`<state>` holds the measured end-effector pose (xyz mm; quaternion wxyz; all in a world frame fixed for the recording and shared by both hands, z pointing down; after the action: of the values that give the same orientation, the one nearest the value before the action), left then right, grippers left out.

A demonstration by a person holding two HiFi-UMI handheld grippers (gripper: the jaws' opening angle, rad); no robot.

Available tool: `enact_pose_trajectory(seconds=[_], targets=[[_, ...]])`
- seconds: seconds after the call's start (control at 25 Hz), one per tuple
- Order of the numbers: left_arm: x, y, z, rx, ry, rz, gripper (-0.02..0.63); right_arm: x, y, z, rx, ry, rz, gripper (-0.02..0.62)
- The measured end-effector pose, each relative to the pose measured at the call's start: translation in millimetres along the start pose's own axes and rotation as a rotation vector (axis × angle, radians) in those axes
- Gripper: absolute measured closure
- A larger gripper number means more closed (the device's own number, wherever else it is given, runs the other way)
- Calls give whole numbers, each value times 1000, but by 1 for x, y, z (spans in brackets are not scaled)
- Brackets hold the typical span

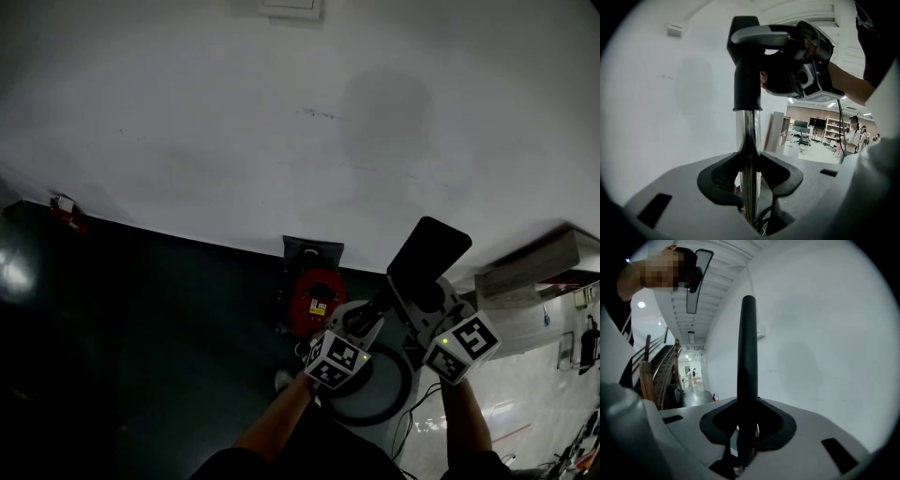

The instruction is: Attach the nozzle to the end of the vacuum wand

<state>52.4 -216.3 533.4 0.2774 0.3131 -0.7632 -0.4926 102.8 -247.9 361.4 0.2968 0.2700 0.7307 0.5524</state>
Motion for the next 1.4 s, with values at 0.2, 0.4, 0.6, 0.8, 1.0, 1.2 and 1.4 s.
enact_pose_trajectory(seconds=[0.2,0.4,0.6,0.8,1.0,1.2,1.4], targets=[[2,1,1,18,-3,-15,459,4,5,-2,-8,9,32,505],[5,4,4,28,-10,-11,459,11,4,-13,-27,-31,23,505],[9,7,5,22,-11,2,459,6,8,-17,5,-17,20,505],[18,8,6,7,-4,27,459,7,7,-26,6,-20,38,501],[33,9,7,10,-6,48,459,7,-6,-29,-55,-24,61,477],[50,8,5,18,-13,65,459,1,-20,-20,-152,-15,21,442],[79,15,3,27,-38,119,459,1,-26,-10,-255,-27,-84,442]])
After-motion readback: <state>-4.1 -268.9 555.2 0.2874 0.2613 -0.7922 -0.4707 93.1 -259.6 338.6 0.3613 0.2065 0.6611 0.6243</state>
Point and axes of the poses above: the fingertips, and each gripper's own axes: z backward along the fingers, x to its left, y out of its underside, the point moved 6 cm from there along z, backward along the fingers, and after that the axes turned 6 degrees about -y, right-handed, at the moved point
